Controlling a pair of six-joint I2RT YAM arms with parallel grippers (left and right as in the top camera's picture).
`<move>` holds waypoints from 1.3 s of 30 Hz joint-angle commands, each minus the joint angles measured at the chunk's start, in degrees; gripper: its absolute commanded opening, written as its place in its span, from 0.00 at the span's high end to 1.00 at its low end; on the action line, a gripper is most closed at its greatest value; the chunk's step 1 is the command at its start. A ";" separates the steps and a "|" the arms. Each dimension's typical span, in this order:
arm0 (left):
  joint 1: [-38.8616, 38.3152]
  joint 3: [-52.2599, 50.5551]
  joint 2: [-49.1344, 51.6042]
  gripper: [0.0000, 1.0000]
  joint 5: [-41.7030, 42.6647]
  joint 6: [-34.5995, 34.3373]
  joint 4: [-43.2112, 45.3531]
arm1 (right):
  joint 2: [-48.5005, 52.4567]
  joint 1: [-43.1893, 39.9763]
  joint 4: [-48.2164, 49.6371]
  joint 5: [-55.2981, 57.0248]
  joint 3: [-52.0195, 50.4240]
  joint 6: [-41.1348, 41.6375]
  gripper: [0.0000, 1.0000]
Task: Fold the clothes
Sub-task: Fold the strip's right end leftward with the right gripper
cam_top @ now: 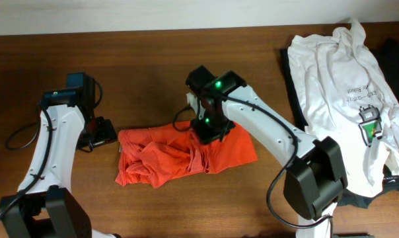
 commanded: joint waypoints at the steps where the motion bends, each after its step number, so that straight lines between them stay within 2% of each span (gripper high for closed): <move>1: 0.20 0.98 -0.87 0.08 0.28 0.48 -0.07 | -1.40 -3.04 -3.08 13.55 3.63 5.07 0.58; 2: 0.20 0.98 -0.87 0.08 0.28 0.48 -0.07 | -1.16 -3.91 -3.23 13.27 3.15 5.07 0.55; 7: 0.20 0.98 -0.87 0.08 0.26 0.46 0.00 | 0.26 -6.49 -0.85 8.28 -4.22 5.07 0.55; 14: 0.20 0.98 -0.87 0.08 0.28 0.48 0.26 | 0.48 -6.67 14.53 -0.68 -14.16 5.05 0.56; 15: 0.20 0.98 -0.87 0.08 0.28 0.48 0.22 | 0.48 -6.69 17.29 -2.16 -15.17 5.05 0.61; 18: 0.20 0.98 -0.87 0.08 0.28 0.48 0.15 | 0.48 -6.69 20.06 -2.67 -15.67 5.09 0.96; 22: 0.20 0.98 -0.87 0.08 0.28 0.48 -0.02 | 0.46 -6.69 22.12 -2.91 -14.45 5.01 0.96; 24: 0.20 0.98 -0.87 0.08 0.28 0.48 -0.04 | 0.44 -6.69 24.52 -4.66 -12.07 4.37 0.96; 25: 0.20 0.98 -0.87 0.08 0.28 0.48 -0.04 | 0.44 -6.69 25.44 -6.16 -10.84 4.37 0.88; 26: 0.20 0.98 -0.87 0.08 0.28 0.48 -0.07 | 0.44 -6.69 25.81 -7.63 -9.70 4.37 0.73; 29: 0.20 0.98 -0.87 0.08 0.28 0.48 -0.61 | 0.42 -6.69 25.24 -12.04 -6.71 -0.59 0.50; 32: 0.20 0.98 -0.87 0.07 0.33 0.48 -1.09 | 0.07 -7.15 20.48 -10.60 -4.22 -3.19 0.50; 34: 0.20 0.98 -0.87 0.01 0.63 0.52 -1.09 | -1.14 -8.85 13.11 -2.93 -0.31 -2.49 0.59; 35: 0.20 0.94 -0.87 0.01 1.42 1.31 -1.05 | -1.88 -9.81 10.21 1.66 1.49 -0.20 0.59; 39: 0.20 -1.16 -0.85 0.01 11.96 13.20 1.90 | -5.22 -14.82 0.66 15.23 5.11 8.61 0.54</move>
